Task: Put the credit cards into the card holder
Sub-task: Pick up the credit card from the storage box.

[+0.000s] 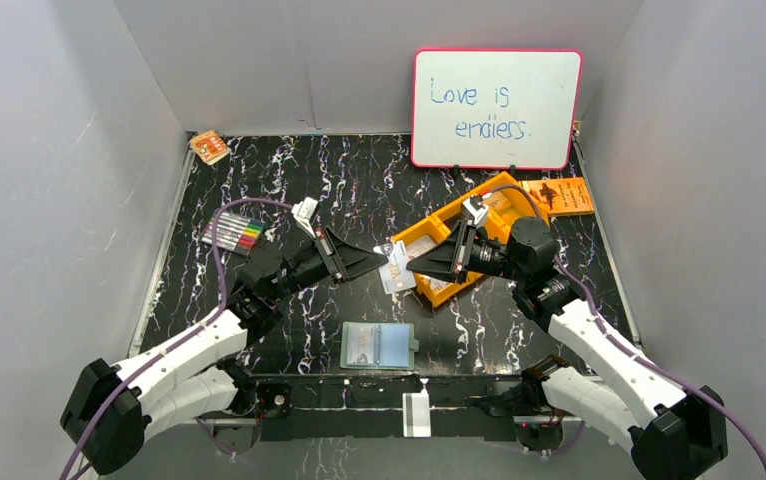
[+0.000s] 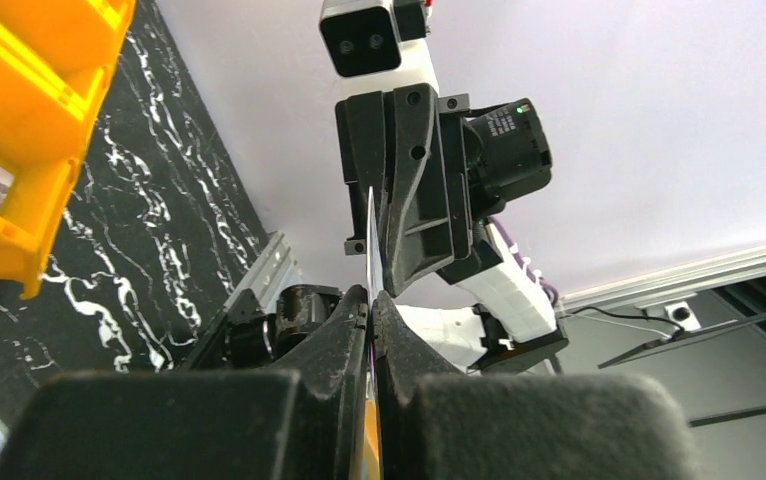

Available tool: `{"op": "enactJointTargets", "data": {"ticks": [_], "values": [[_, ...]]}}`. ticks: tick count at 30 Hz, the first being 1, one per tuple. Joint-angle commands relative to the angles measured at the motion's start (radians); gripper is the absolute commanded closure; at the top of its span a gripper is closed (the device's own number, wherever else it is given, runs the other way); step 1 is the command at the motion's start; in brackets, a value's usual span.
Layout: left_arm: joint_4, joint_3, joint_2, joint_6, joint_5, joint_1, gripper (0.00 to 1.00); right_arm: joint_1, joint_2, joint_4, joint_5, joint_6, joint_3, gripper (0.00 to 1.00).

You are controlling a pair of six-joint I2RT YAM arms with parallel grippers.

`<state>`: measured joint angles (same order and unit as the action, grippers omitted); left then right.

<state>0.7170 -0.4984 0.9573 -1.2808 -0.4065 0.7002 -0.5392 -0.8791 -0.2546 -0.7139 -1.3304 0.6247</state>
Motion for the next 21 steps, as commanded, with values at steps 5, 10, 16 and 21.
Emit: {"op": "enactJointTargets", "data": {"ticks": [5,10,16,21], "values": [[-0.032,-0.046,0.004,0.066,-0.035,-0.006,1.0,-0.001,-0.004,0.111,-0.032,0.169,0.088,0.81],[0.002,-0.041,0.026,0.042,-0.08,-0.005,1.0,-0.001,-0.017,0.104,-0.042,0.188,0.095,0.77],[0.012,-0.044,0.043,0.032,-0.114,-0.006,1.0,-0.001,-0.032,0.081,-0.055,0.194,0.091,0.83],[0.012,-0.041,0.051,0.025,-0.133,-0.005,1.0,0.0,-0.031,0.08,-0.049,0.206,0.09,1.0]]}}
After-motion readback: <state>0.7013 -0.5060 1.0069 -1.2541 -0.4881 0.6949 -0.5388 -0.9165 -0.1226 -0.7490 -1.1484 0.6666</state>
